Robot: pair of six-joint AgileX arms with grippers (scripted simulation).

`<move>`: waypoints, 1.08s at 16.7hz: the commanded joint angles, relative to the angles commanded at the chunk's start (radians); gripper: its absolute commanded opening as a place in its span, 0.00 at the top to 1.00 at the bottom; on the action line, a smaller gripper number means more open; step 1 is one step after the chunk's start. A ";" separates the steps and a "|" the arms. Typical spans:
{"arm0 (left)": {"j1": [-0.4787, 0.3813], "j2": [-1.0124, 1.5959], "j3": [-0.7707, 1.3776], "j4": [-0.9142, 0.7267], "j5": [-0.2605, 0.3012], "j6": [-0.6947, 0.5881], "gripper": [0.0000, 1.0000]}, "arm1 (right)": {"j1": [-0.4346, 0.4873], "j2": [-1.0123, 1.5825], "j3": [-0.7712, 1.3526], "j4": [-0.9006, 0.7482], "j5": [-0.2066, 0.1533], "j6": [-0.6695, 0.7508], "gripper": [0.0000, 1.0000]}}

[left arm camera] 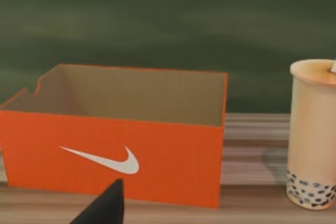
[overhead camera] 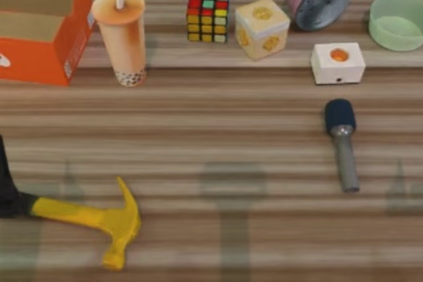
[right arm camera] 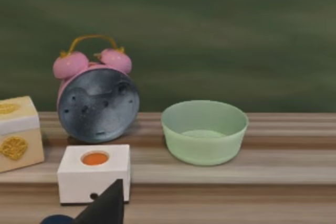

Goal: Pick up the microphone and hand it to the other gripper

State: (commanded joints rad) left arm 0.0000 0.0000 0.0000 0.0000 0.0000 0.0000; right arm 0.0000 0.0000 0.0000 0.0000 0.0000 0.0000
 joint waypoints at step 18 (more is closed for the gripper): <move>0.000 0.000 0.000 0.000 0.000 0.000 0.00 | 0.305 1.162 0.844 -0.646 0.079 0.319 0.00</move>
State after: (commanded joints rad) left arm 0.0000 0.0000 0.0000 0.0000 0.0000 0.0000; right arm 0.3045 1.1621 0.8444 -0.6462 0.0792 0.3188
